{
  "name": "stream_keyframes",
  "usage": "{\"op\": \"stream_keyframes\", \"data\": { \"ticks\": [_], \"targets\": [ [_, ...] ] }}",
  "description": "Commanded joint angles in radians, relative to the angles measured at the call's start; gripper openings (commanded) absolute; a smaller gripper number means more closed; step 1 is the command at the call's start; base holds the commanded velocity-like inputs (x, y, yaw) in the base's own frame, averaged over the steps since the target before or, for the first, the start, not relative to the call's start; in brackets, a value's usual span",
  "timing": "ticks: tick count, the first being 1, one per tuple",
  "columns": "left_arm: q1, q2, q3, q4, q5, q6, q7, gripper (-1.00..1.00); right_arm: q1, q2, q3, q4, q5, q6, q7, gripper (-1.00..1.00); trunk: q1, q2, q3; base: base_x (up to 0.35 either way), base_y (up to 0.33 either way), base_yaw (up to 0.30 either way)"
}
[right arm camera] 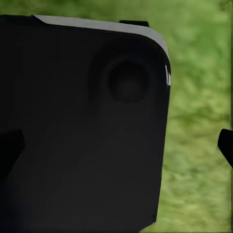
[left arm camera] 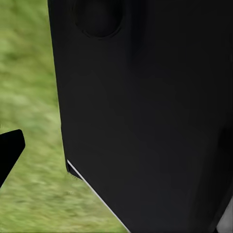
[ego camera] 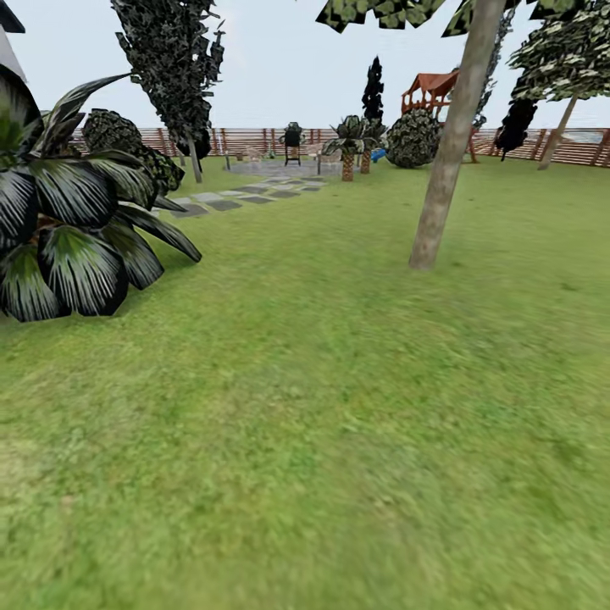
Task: Take the three Easter eggs out of the wicker basket on the lawn in the garden, then place them on the lawn next to a single tree (choose any tree) so that all three eggs are next to the same tree and none are left in the basket.
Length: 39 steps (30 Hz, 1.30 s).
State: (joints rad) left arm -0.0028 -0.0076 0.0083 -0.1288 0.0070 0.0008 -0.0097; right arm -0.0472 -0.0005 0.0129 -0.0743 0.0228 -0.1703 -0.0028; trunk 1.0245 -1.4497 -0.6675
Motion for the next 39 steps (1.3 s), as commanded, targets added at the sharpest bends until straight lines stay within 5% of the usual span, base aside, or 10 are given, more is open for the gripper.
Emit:
{"op": "stream_keyframes", "data": {
  "ticks": [1, 24, 39],
  "targets": [
    [0.000, 0.000, 0.001, 0.000, 0.001, 0.000, -0.001, 1.00, 0.000, -0.001, 0.001, 0.001, 0.002, -0.003, 0.000, 1.00, 0.001, 0.000, -0.001, 0.335, 0.000, 0.067],
    [0.000, 0.000, 0.001, 0.000, 0.000, 0.001, -0.001, 1.00, 0.000, 0.000, 0.001, 0.002, 0.002, -0.003, -0.003, 1.00, 0.001, 0.000, 0.000, 0.335, 0.000, 0.008],
    [0.000, 0.000, 0.001, 0.000, 0.001, 0.001, -0.001, 1.00, 0.000, 0.000, 0.001, 0.003, 0.002, -0.003, -0.003, 1.00, 0.001, 0.000, 0.017, 0.335, 0.000, 0.158]
  ]
}}
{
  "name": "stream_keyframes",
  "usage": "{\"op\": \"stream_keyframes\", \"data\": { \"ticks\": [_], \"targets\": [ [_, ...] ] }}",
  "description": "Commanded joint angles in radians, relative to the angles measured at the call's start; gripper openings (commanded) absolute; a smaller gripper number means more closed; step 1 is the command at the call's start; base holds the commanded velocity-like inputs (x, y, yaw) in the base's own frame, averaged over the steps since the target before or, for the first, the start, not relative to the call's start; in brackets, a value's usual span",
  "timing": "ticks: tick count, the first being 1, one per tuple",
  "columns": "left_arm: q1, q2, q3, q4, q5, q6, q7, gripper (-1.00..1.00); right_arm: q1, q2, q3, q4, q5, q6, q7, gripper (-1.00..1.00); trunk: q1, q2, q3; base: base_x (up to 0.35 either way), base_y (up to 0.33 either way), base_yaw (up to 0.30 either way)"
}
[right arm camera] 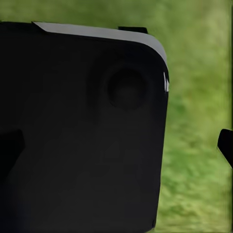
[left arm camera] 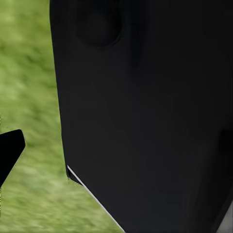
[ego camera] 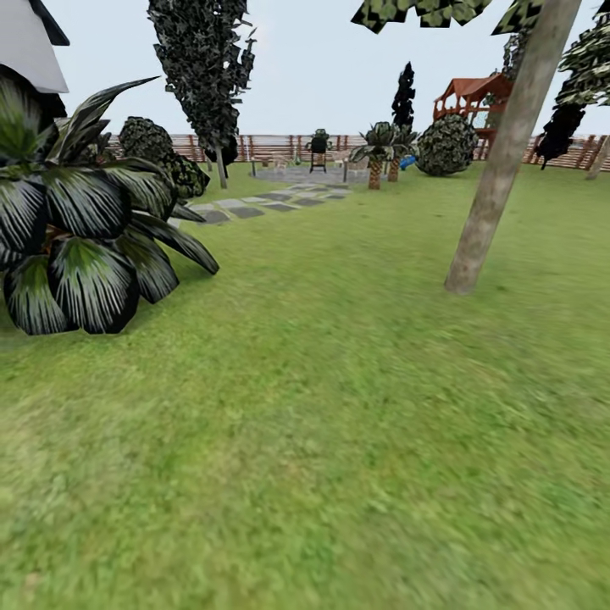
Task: Take the three Easter eggs out of the wicker basket on the lawn in the garden, then place them on the lawn next to a single tree (choose any tree) so that all three eggs are next to the same tree and none are left in the basket.
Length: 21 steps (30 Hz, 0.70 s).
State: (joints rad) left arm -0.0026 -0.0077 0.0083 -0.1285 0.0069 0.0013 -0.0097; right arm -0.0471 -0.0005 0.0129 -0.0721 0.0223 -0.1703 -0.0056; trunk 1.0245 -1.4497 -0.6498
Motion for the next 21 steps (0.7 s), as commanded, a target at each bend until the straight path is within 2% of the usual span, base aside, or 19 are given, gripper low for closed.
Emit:
{"op": "stream_keyframes", "data": {
  "ticks": [1, 21],
  "targets": [
    [0.000, 0.000, 0.001, 0.000, 0.000, 0.000, -0.001, 1.00, 0.000, -0.001, 0.001, 0.000, 0.002, -0.003, -0.001, 1.00, 0.001, 0.000, -0.001, 0.335, 0.000, 0.019],
    [0.000, 0.000, 0.001, 0.000, 0.001, 0.000, -0.001, 1.00, 0.000, 0.001, 0.001, 0.000, 0.002, -0.003, -0.001, 1.00, 0.001, 0.000, 0.006, 0.336, 0.000, -0.020]
  ]
}}
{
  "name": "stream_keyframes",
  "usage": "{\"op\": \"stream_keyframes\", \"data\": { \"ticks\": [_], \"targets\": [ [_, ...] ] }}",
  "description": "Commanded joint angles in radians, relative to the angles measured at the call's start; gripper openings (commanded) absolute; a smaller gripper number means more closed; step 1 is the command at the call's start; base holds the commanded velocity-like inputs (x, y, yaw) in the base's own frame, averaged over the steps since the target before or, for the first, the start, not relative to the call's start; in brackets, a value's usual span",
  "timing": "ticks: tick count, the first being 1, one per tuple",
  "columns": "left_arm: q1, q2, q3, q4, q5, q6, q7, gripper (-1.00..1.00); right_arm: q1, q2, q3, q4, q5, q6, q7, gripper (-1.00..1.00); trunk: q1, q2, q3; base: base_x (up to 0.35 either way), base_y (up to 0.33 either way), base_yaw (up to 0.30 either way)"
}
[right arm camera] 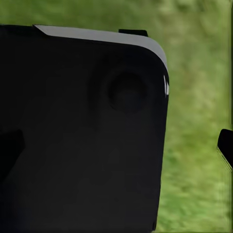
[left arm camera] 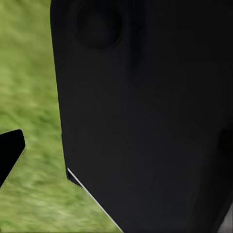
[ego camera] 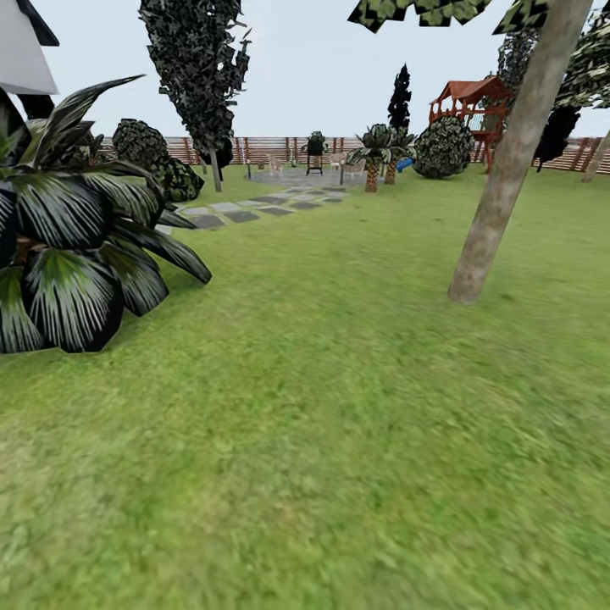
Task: Take the three Easter eggs out of the wicker basket on the lawn in the garden, then place them on the lawn next to a single tree (choose any tree) so that all three eggs are next to the same tree and none are left in the basket.
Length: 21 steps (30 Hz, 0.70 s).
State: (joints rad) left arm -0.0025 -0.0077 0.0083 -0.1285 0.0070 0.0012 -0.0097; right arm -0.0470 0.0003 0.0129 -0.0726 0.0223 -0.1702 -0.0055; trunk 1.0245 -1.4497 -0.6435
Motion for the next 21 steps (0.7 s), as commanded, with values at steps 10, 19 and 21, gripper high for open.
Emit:
{"op": "stream_keyframes", "data": {
  "ticks": [10, 19, 21],
  "targets": [
    [-0.001, 0.000, 0.001, 0.000, 0.001, 0.000, -0.001, 1.00, -0.001, 0.000, 0.000, 0.001, 0.002, -0.003, -0.001, 1.00, 0.001, 0.000, -0.001, 0.336, 0.000, 0.000],
    [0.000, -0.001, 0.000, 0.000, 0.000, 0.000, -0.001, 1.00, -0.001, -0.002, -0.001, 0.000, 0.001, -0.003, -0.001, 1.00, 0.001, 0.000, -0.001, 0.336, 0.000, 0.000],
    [0.000, -0.001, 0.000, 0.000, 0.000, 0.000, -0.001, 1.00, -0.001, -0.002, -0.001, 0.000, 0.001, -0.003, -0.001, 1.00, 0.001, 0.000, -0.001, 0.336, 0.000, 0.000]
  ]
}}
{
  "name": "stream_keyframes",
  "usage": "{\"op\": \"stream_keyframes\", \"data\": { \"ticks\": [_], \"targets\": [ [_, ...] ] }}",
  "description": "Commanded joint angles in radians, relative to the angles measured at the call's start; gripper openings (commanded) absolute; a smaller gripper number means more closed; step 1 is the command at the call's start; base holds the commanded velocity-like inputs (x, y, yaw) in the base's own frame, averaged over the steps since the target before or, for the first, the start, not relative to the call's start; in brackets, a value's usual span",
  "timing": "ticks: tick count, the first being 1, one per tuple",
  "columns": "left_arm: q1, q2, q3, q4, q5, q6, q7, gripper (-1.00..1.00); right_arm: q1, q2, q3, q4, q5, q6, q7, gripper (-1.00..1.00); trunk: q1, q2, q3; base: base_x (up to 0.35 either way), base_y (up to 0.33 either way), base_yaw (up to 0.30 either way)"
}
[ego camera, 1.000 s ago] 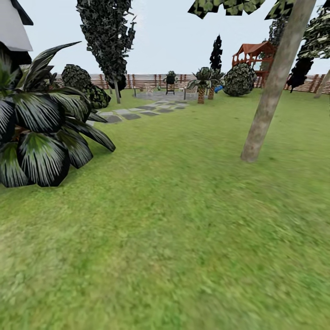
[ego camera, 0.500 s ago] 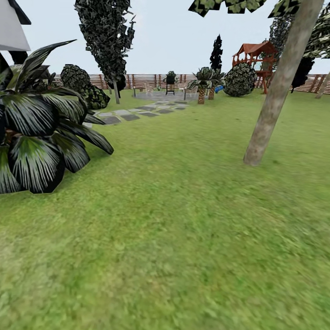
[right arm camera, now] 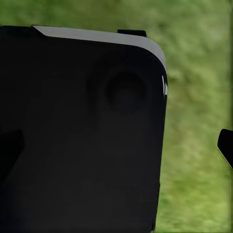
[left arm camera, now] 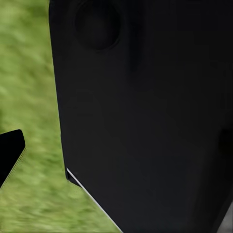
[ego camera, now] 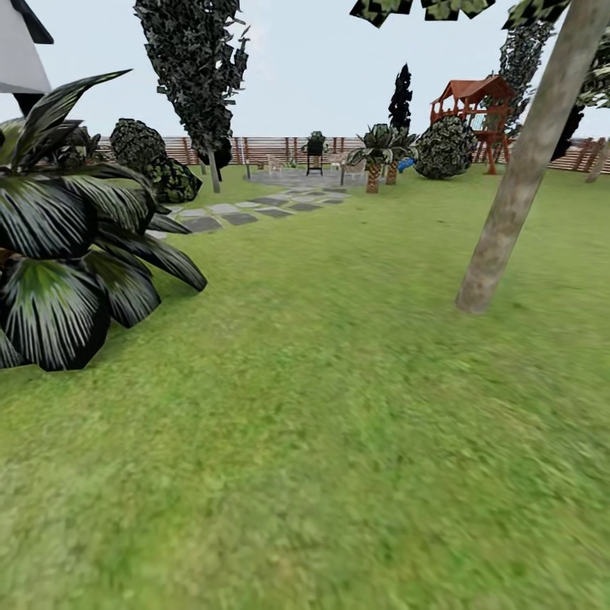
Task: Take the three Easter eggs out of the wicker basket on the lawn in the garden, then place them on the lawn next to a single tree (choose any tree) so that all three eggs are next to the same tree and none are left in the basket.
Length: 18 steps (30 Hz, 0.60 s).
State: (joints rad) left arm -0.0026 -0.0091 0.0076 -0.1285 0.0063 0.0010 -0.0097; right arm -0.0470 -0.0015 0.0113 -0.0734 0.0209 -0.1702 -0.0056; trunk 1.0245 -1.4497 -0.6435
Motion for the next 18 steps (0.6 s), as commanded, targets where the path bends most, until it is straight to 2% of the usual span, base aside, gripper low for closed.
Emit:
{"op": "stream_keyframes", "data": {
  "ticks": [1, 18],
  "targets": [
    [0.000, 0.000, 0.000, 0.000, 0.001, 0.000, -0.001, 1.00, -0.001, 0.000, 0.001, 0.001, 0.002, -0.003, -0.001, 1.00, 0.001, 0.000, -0.001, 0.336, 0.000, 0.000],
    [0.000, 0.000, 0.001, 0.000, 0.000, 0.000, -0.001, 1.00, -0.001, 0.001, 0.001, 0.003, 0.002, -0.003, -0.001, 1.00, 0.001, 0.000, -0.001, 0.336, 0.000, 0.000]
  ]
}}
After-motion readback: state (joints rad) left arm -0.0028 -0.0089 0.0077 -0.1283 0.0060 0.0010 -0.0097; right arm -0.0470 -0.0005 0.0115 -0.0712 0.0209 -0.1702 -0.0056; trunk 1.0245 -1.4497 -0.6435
